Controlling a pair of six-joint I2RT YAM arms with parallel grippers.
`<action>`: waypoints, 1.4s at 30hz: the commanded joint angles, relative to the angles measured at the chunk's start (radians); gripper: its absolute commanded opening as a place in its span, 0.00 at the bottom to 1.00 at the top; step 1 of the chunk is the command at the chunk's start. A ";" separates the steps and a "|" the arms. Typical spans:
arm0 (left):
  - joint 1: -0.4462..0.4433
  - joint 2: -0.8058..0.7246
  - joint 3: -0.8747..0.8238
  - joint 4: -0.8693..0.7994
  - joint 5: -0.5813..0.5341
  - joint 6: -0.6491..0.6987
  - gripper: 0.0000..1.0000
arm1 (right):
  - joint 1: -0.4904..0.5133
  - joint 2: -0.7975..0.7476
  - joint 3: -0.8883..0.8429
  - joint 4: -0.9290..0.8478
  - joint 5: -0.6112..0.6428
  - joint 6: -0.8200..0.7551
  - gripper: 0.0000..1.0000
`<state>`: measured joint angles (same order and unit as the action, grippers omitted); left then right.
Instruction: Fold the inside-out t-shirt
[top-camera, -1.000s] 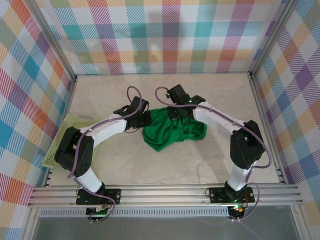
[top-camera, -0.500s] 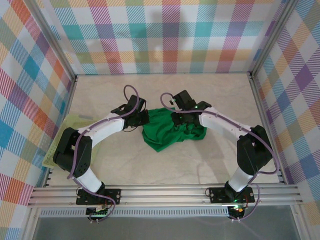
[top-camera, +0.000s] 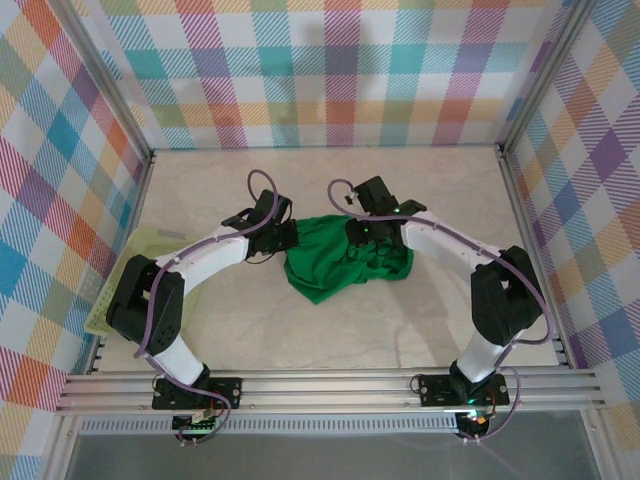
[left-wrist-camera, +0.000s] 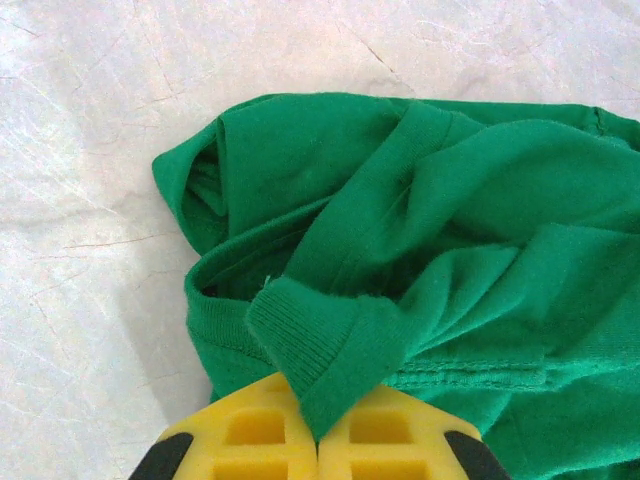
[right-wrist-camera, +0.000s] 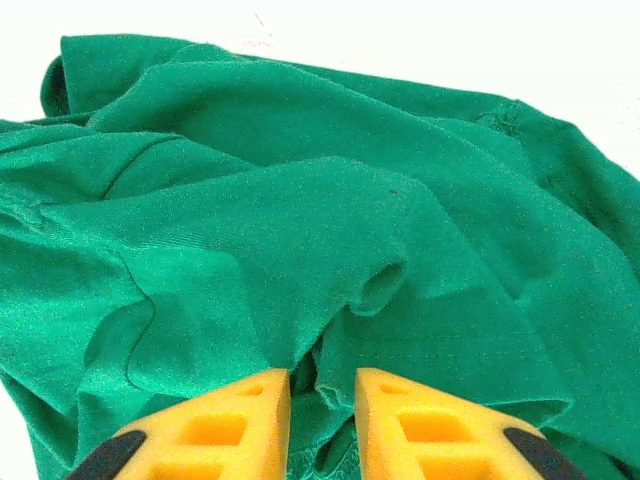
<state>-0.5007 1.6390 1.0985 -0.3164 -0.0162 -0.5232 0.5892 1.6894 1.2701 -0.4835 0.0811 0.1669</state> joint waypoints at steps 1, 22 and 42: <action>0.012 -0.004 0.029 -0.029 0.007 0.018 0.00 | -0.005 0.026 -0.001 0.027 -0.004 -0.010 0.26; 0.011 -0.001 0.039 -0.035 0.009 0.023 0.00 | -0.005 0.080 0.041 0.049 0.068 -0.033 0.16; 0.031 0.057 0.087 0.002 0.100 0.021 0.19 | -0.002 -0.263 -0.227 0.002 0.041 0.000 0.04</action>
<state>-0.4747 1.6848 1.1755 -0.3351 0.0463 -0.5079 0.5884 1.4677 1.0840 -0.4717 0.1448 0.1482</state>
